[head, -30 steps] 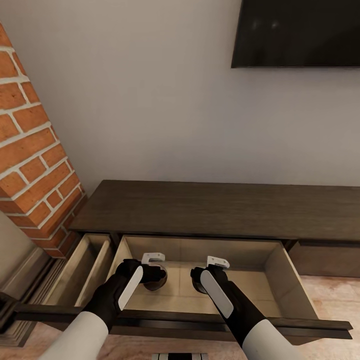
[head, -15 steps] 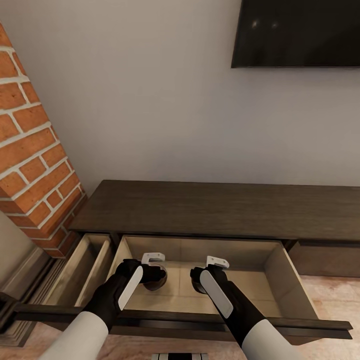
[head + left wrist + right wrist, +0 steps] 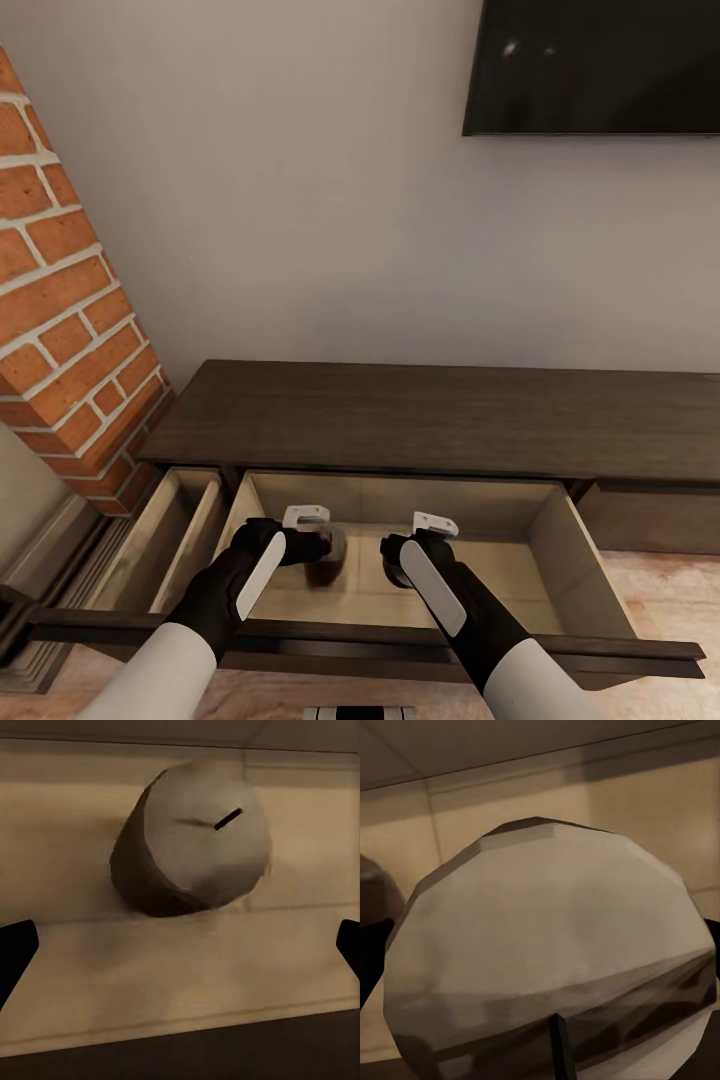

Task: Place each of the two pumpkins and all three candles from the living room inside a cabinet in the living room (use any cabinet), then make sure every cabinet is closed, and position the cauldron so it is next to a table in the living room.

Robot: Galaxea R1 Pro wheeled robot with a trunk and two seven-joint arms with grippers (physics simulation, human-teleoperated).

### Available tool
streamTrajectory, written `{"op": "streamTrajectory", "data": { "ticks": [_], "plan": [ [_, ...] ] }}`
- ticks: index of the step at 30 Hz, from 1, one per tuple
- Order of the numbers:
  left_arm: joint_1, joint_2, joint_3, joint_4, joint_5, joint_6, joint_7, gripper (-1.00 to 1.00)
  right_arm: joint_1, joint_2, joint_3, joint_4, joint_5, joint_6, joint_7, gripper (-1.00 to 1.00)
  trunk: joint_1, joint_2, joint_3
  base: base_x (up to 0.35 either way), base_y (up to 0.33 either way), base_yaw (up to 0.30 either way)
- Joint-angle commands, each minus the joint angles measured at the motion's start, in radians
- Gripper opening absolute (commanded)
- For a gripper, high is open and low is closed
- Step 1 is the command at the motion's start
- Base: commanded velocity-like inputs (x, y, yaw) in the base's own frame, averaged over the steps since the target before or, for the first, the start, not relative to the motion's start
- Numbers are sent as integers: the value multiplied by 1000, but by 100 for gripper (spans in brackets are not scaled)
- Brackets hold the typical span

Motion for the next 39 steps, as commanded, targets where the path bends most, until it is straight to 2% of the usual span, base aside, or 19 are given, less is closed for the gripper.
{"op": "streamTrajectory", "data": {
  "ticks": [1,11,15,18,32,39],
  "plan": [
    [0,0,-2,-1,11,4,10,100,-1,0,2,0,-7,2,-8,100,0,0,-1,0,0,0],
    [0,0,-1,-1,11,5,10,100,-1,0,2,12,-6,-4,4,100,0,0,-1,0,0,0],
    [0,0,-1,-1,11,5,10,100,-1,0,2,20,7,-12,60,100,0,0,-1,0,0,0],
    [0,0,-1,-1,11,5,10,100,-1,0,2,30,10,-14,77,100,0,0,-1,0,0,0],
    [0,-4,-1,-6,11,7,11,100,-1,0,2,36,11,-14,85,100,-7,3,53,0,0,0],
    [-2,-4,-1,-17,11,48,10,100,-1,0,2,35,10,-13,85,100,-10,5,80,-74,0,0]
  ]
}}
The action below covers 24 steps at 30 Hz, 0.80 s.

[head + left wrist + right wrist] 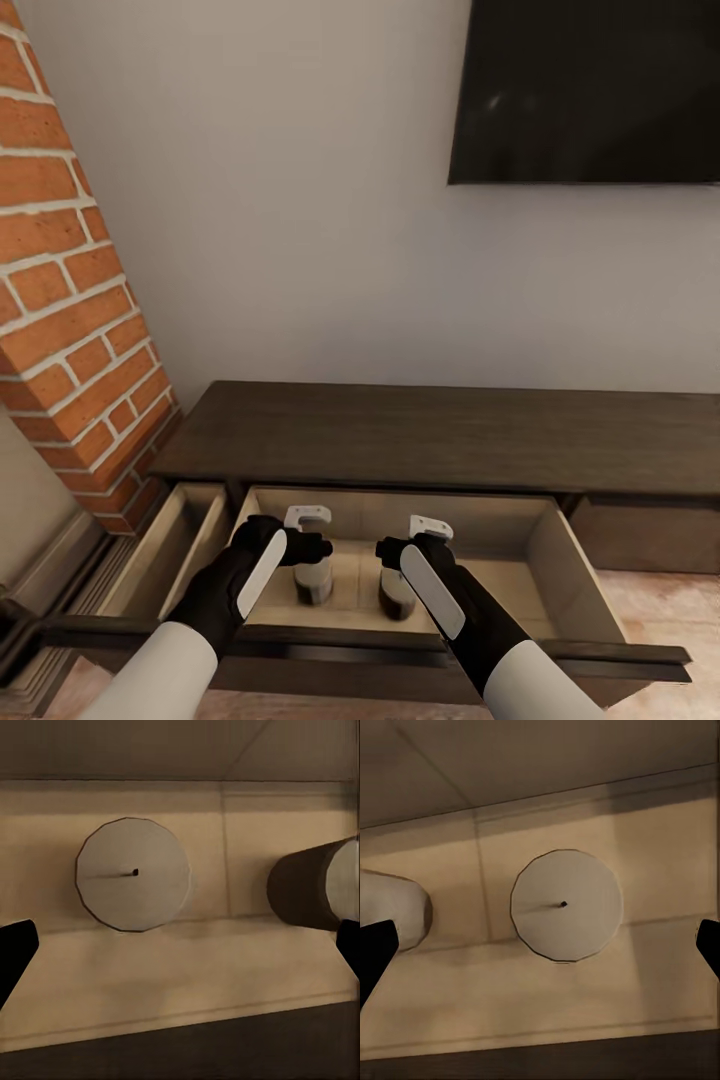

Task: Place each of the two pumpkins and all three candles from the living room inside a cabinet in the living room (use any cabinet), then make sure every cabinet is closed, and position the cauldron so it is next to a table in the living room.

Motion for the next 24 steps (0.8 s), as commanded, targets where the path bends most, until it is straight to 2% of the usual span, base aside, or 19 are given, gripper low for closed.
{"op": "streamTrajectory", "data": {
  "ticks": [1,11,12,16,21,24],
  "plan": [
    [0,1,-2,-2,11,5,10,100,-1,0,2,-1,-8,2,-8,100,-1,0,3,-223,0,0],
    [-1,1,-1,-6,12,7,10,100,-1,-1,2,-7,-7,0,-7,100,-6,2,42,-45,0,0],
    [0,-4,-7,-11,6,13,15,100,-7,-2,-4,-13,-11,6,-13,100,-6,2,42,0,0,0],
    [0,3,-29,-34,-16,35,38,100,-10,-1,0,-35,-9,28,-10,100,-6,2,42,0,0,0],
    [0,22,-10,-62,-17,55,32,100,-9,-1,3,-28,-8,28,-5,100,-6,2,42,0,0,0],
    [-1,29,-6,-79,-17,72,30,100,-9,0,4,-27,-7,34,-4,100,-7,3,53,0,0,0]
  ]
}}
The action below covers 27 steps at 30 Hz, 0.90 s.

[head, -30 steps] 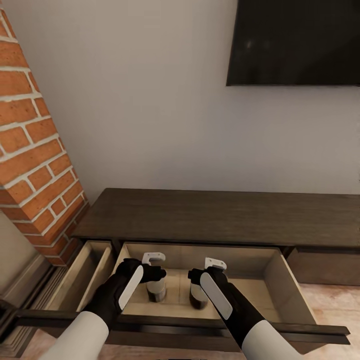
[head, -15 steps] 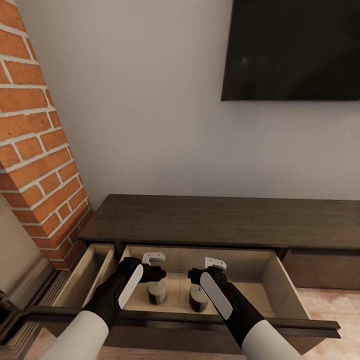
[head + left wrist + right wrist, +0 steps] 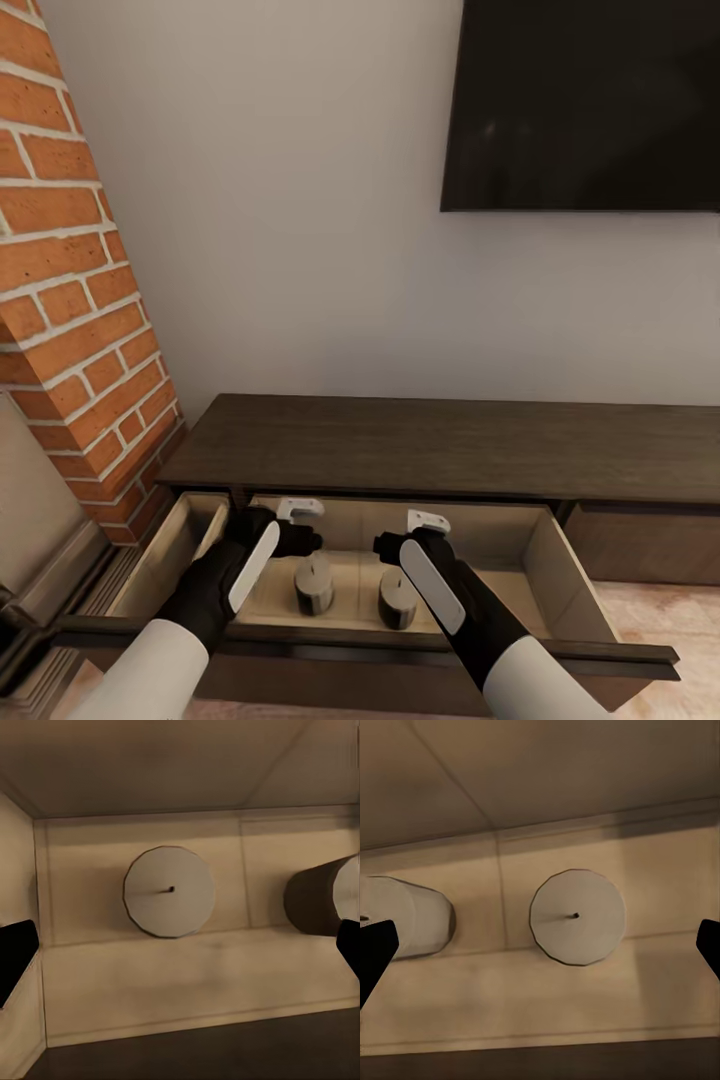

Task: Place each of the two pumpkins and all three candles from the living room inside a cabinet in the living room (use any cabinet), then make sure every cabinet is closed, and position the cauldron so it is next to a table in the living room.

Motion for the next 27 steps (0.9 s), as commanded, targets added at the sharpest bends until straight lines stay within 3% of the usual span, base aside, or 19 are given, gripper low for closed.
{"op": "streamTrajectory", "data": {
  "ticks": [1,8,27],
  "plan": [
    [-1,2,-1,-7,11,9,9,100,-1,0,2,-1,-8,3,-9,100,-1,0,3,0,0,0],
    [-1,3,1,-37,11,46,9,100,-1,0,2,0,-8,5,-8,100,-4,2,30,-1,0,0],
    [-1,2,1,-37,11,47,9,100,-1,0,1,0,-9,6,-7,100,-12,6,104,-133,11,0]
  ]
}}
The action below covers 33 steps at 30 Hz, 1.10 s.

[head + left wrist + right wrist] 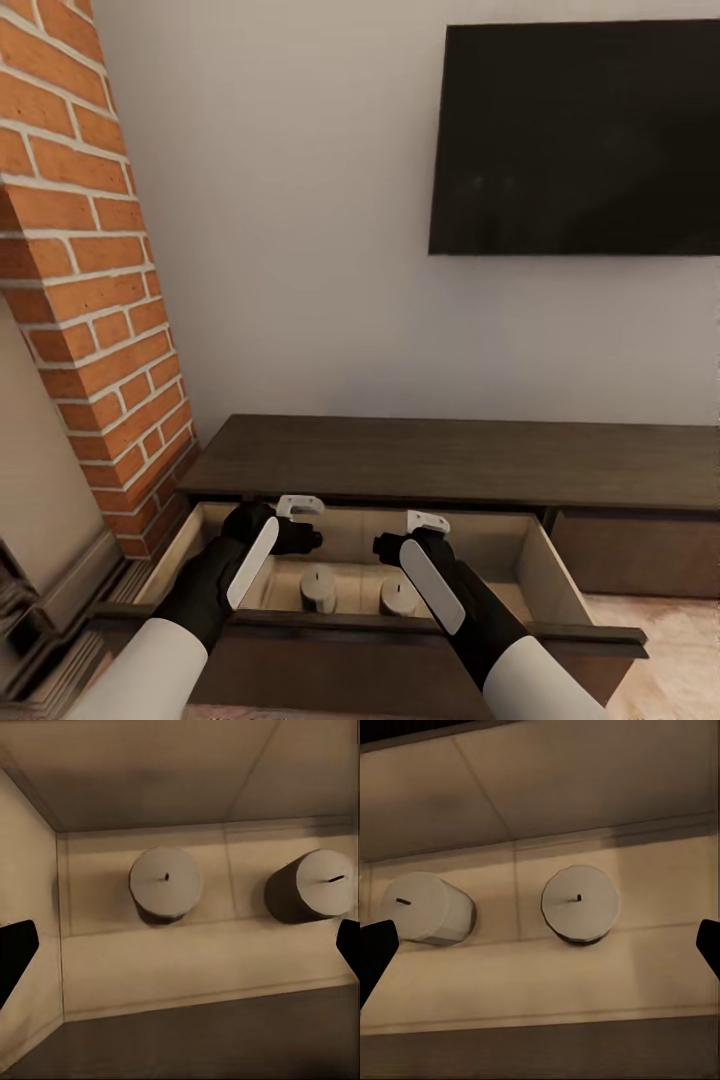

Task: Place each of the two pumpkins and all three candles from the living room inside a cabinet in the living room (use any cabinet), then make sure every cabinet is closed, and position the cauldron so it is next to a table in the living room.

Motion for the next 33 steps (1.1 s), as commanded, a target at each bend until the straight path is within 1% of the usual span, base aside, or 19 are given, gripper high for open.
{"op": "streamTrajectory", "data": {
  "ticks": [1,9,14,24,30,33],
  "plan": [
    [-1,0,-1,-1,10,3,10,100,-1,0,2,-1,-8,1,-9,100,-1,0,3,-127,3,0],
    [-1,0,-1,-1,10,3,10,100,-1,0,-4,-1,-8,1,-9,100,-4,2,34,-43,1,0],
    [-1,0,-1,-1,10,3,10,100,-1,1,-6,-1,-9,1,-9,100,-7,4,53,-191,5,0],
    [-1,0,-2,-1,10,3,10,100,-1,1,-5,-1,-8,1,-9,100,-46,74,84,-16,1,0],
    [-1,0,-3,-1,10,3,10,100,-1,1,-5,-1,-8,1,-9,100,-69,116,103,-190,75,0],
    [-1,0,-3,-1,10,3,10,100,-1,1,-5,-1,-8,1,-9,100,-80,137,113,-69,31,0]
  ]
}}
